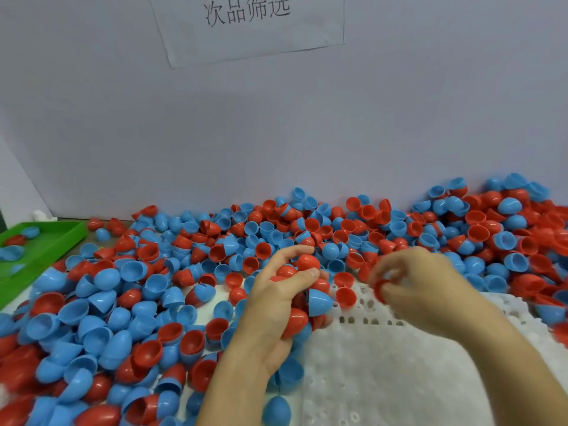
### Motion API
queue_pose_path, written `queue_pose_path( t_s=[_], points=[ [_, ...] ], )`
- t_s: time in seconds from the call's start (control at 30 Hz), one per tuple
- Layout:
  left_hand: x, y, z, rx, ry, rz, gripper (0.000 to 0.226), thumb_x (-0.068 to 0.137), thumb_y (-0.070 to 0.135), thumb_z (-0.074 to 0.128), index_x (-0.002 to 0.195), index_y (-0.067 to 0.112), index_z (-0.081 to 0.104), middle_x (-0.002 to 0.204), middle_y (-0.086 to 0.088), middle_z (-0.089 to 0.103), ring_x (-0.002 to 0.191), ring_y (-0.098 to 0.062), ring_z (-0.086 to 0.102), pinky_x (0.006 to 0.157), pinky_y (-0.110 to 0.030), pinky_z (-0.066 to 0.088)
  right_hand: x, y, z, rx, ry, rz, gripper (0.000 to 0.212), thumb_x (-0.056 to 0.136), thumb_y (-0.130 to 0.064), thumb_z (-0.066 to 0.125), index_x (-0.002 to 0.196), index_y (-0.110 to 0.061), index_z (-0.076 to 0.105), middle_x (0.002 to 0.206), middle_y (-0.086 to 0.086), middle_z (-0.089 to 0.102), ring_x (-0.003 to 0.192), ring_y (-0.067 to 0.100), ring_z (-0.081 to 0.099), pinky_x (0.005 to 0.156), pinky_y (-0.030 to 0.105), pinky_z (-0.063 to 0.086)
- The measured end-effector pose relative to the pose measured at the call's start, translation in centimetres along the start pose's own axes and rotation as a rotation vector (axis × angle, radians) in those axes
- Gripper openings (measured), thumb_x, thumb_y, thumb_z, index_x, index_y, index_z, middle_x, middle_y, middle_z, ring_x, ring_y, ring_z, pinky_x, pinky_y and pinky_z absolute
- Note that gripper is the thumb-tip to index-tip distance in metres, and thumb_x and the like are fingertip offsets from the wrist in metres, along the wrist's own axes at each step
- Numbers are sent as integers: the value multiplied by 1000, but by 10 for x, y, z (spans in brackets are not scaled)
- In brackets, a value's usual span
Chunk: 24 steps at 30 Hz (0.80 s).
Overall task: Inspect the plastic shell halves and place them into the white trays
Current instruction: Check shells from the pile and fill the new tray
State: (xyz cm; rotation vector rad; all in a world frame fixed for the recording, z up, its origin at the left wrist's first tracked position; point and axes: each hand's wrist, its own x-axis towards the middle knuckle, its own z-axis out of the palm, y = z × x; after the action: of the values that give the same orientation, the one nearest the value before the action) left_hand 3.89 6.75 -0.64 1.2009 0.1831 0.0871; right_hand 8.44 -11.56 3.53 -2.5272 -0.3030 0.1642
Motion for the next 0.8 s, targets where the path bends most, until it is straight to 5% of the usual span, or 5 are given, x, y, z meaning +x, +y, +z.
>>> queue_pose_path(
  t_s=[0.13, 0.27, 0.37, 0.53, 0.8],
  points=[
    [1, 6, -5, -37, 75, 18, 24, 92, 9, 66, 100, 30, 75, 98, -14, 74, 79, -28, 74, 63, -43, 60, -1, 17, -22, 24, 160, 130, 26, 91, -4, 59, 106, -19, 75, 81, -7, 72, 83, 23, 74, 64, 29, 59],
    [-1, 6, -4, -8, 96, -3, 23, 93, 12, 67, 100, 32, 75, 108, -15, 73, 88, -29, 74, 66, -40, 59, -12, -21, -9, 1242, -346, -322, 92, 74, 0, 82, 140, -53, 46, 142, -15, 55, 125, 21, 60, 93, 38, 57],
    [-3, 6, -1, -20, 74, -7, 22, 92, 12, 67, 99, 31, 75, 107, -13, 74, 84, -26, 75, 61, -34, 57, -6, -25, 9, 931, -253, -425, 77, 91, -3, 67, 134, -63, 44, 145, -24, 49, 120, 10, 63, 97, 36, 55],
    [-1, 5, -1, -3, 46, -16, 31, 96, 8, 56, 99, 32, 75, 104, -15, 74, 86, -30, 72, 76, -52, 59, 0, -15, 6, 509, -9, -207, 44, 97, -2, 55, 110, -41, 67, 102, -13, 74, 87, 3, 72, 78, 32, 62],
    [-3, 3, -1, 122, -65, -25, 34, 99, 12, 52, 111, 35, 74, 114, -12, 71, 98, -32, 72, 72, -45, 60, 0, -21, 19, 440, 17, -337, 18, 80, -48, 69, 98, -45, 71, 84, -14, 72, 78, 9, 70, 72, 29, 60]
  ],
)
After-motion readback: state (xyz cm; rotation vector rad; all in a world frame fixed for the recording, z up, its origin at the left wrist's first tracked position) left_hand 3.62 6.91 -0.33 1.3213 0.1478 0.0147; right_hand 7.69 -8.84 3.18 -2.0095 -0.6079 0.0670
